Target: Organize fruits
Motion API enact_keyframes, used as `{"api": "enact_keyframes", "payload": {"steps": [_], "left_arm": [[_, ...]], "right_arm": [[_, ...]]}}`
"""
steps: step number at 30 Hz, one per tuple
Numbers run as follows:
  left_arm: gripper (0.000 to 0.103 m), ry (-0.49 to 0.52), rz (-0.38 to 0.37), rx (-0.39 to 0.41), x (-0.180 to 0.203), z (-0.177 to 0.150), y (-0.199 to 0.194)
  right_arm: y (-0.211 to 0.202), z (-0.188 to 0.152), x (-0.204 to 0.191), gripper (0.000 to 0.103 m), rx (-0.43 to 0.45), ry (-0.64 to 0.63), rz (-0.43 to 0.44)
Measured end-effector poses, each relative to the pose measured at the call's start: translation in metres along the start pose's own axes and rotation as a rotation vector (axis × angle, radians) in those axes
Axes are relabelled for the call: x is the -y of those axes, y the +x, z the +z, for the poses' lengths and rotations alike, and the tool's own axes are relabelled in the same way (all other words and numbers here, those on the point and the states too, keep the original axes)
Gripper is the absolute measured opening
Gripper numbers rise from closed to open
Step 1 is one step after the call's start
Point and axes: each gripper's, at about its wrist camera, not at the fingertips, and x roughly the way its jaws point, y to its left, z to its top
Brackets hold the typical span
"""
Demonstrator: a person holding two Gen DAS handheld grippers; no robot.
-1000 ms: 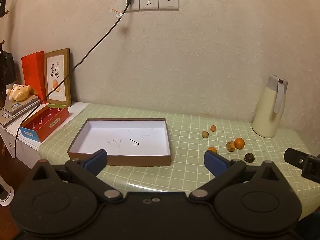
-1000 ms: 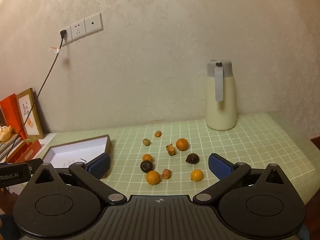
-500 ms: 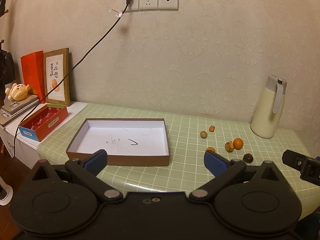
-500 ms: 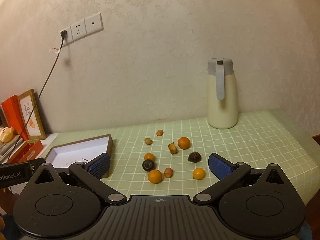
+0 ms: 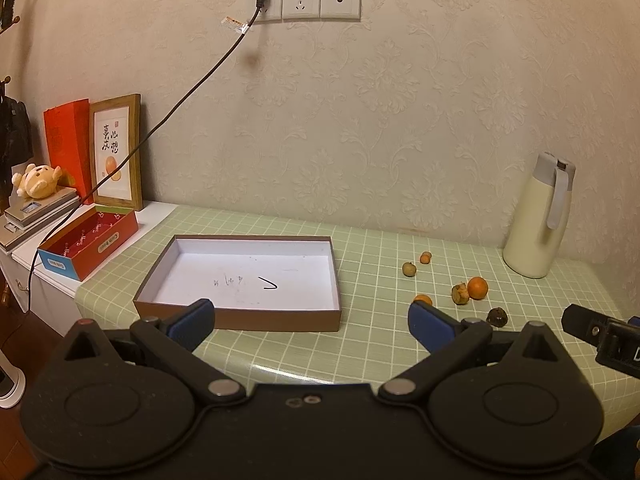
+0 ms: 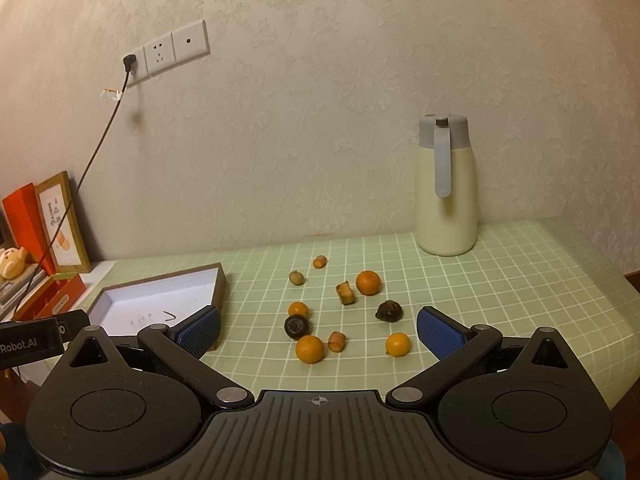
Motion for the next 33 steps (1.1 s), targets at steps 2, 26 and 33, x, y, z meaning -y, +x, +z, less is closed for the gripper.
{"api": "enact_keyframes", "payload": {"steps": [2, 26, 33], "left_arm": [[0.097, 0.003, 0.002, 0.002, 0.000, -0.001, -0.001], [0.097, 0.038, -0.020, -0.002, 0.009, -0.001, 0.013], [0.097, 0.066, -0.041, 0.004, 0.020, -0.005, 0.028]], "right_arm": [[0.001, 0.001, 0.000, 0.103, -0.001, 0.000, -0.003], [0.010, -0.003, 0.008, 0.103, -0.006, -0.010, -0.046], [0.018, -0.011, 0.020, 0.103, 0.011, -0.023, -0.039]]}}
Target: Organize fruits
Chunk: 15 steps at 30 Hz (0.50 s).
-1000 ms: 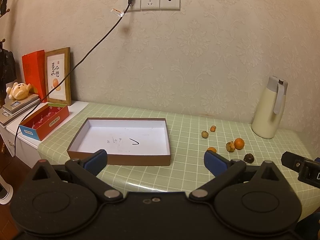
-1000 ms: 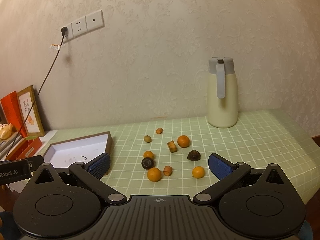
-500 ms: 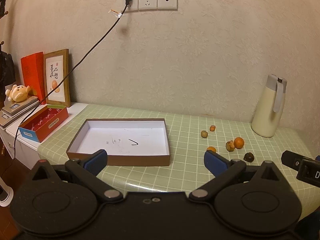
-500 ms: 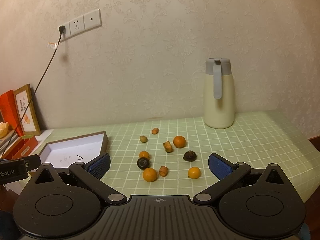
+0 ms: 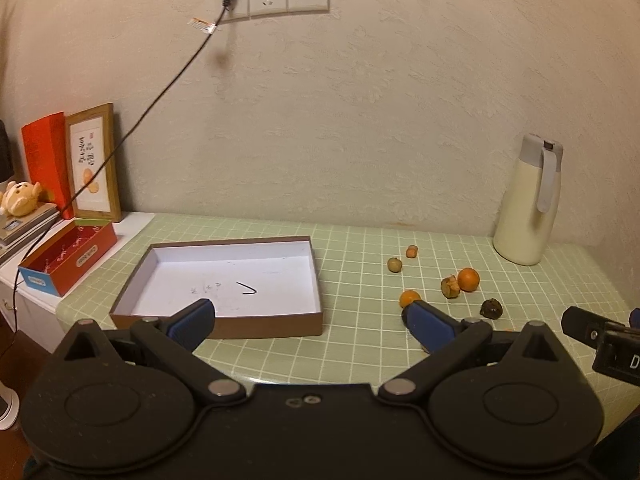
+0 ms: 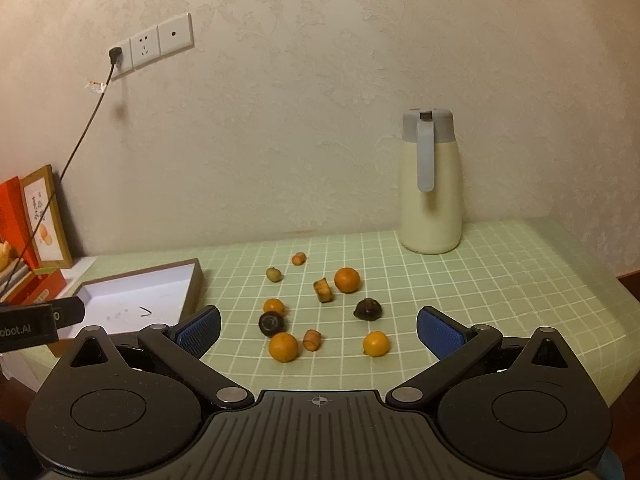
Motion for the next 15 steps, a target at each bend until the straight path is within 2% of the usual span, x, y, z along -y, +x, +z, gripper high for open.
{"api": "enact_keyframes", "payload": {"steps": [4, 7, 15], "left_arm": [[0.097, 0.018, -0.024, -0.025, 0.009, -0.005, 0.016], [0.097, 0.018, -0.035, -0.045, 0.013, -0.008, 0.025], [0.097, 0.007, -0.025, -0.032, 0.013, -0.008, 0.023]], "right_arm": [[0.008, -0.008, 0.007, 0.103, 0.010, -0.021, -0.019], [0.015, -0.011, 0.014, 0.103, -0.014, -0.007, -0.010], [0.019, -0.010, 0.016, 0.103, -0.030, 0.010, 0.006]]}}
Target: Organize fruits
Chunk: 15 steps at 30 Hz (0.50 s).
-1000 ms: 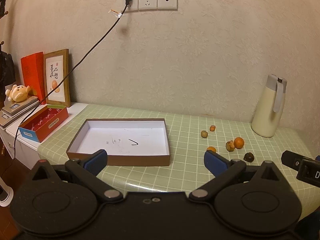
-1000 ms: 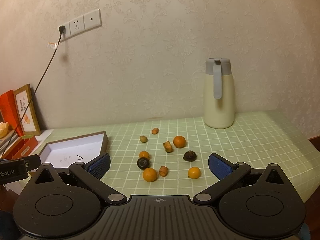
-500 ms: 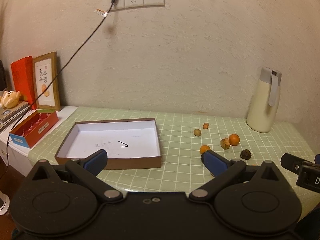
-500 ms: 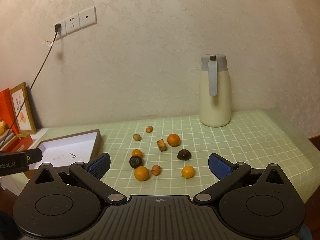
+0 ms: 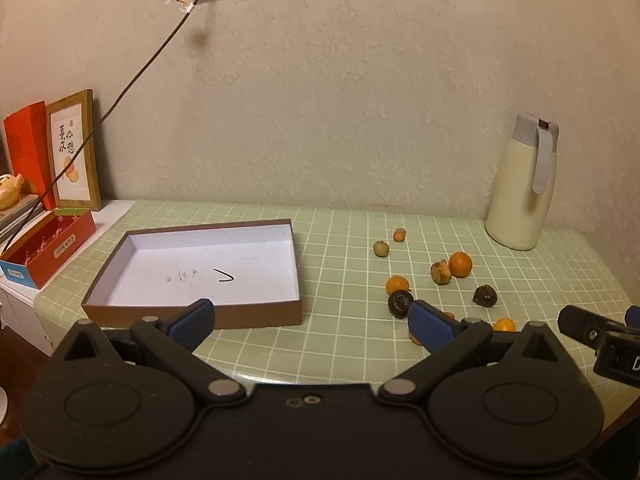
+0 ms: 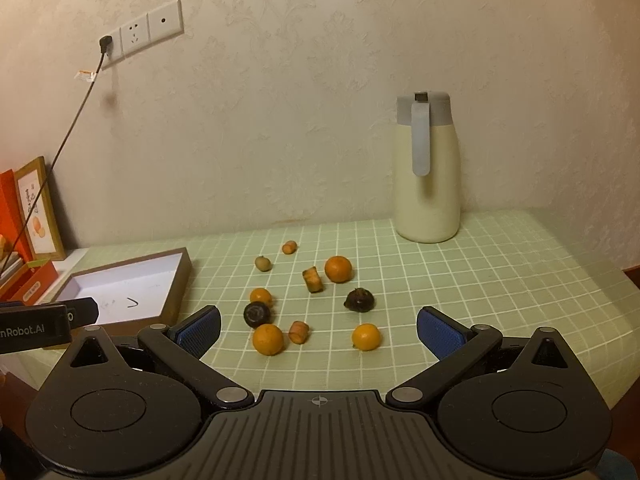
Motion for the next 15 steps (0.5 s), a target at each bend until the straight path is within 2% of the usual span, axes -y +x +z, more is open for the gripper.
{"api": "enact_keyframes", "payload": {"steps": [10, 15], "left_arm": [[0.097, 0.021, 0.011, 0.009, 0.002, 0.004, 0.007], [0.097, 0.068, -0.015, -0.010, 0.010, -0.006, 0.025]], "right_arm": [[0.008, 0.000, 0.000, 0.103, 0.006, -0.003, -0.012], [0.021, -0.008, 0.009, 0.103, 0.003, -0.001, -0.040]]}}
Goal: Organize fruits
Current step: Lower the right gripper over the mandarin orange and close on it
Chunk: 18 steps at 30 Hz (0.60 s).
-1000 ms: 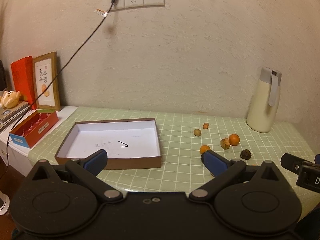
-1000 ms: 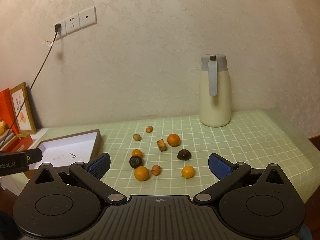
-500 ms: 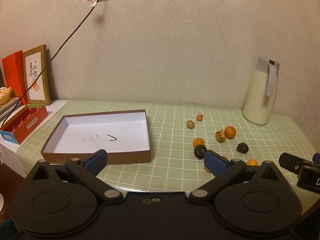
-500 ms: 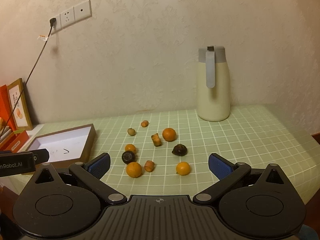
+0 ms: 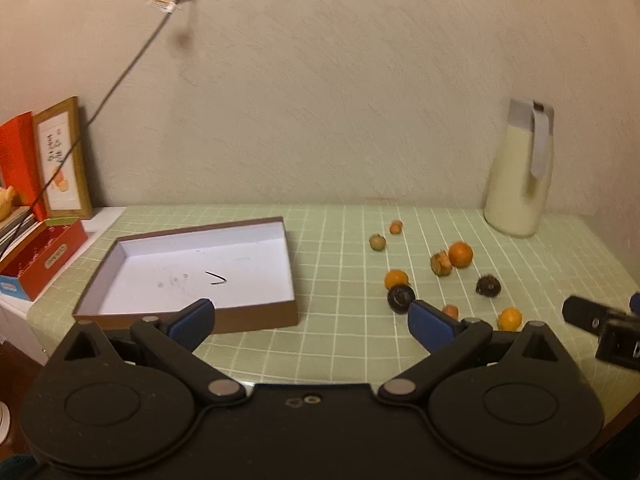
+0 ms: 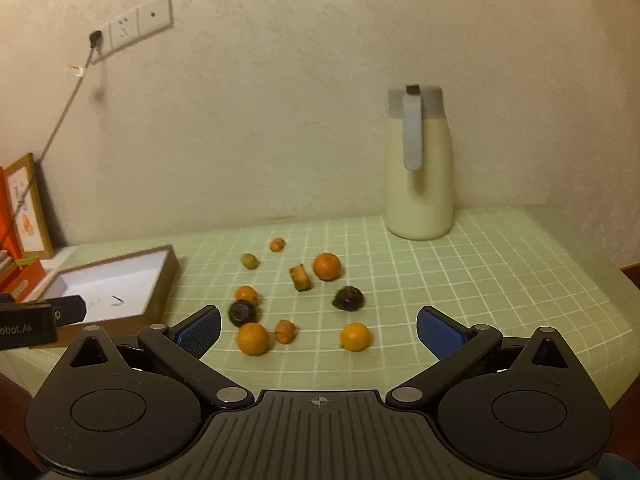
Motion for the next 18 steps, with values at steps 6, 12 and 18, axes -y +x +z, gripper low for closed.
{"api": "enact_keyframes", "payload": {"steps": [6, 12, 18], "left_arm": [[0.085, 0.089, -0.060, -0.016, 0.022, -0.014, 0.033], [0.076, 0.169, -0.145, -0.011, 0.048, -0.023, 0.072], [0.071, 0.184, -0.195, -0.032, 0.065, -0.026, 0.104]], "right_arm": [[0.027, -0.008, 0.020, 0.103, -0.022, 0.011, -0.045], [0.058, -0.006, 0.033, 0.103, -0.030, -0.005, -0.043], [0.087, -0.003, 0.049, 0.103, -0.051, 0.039, -0.025]]}}
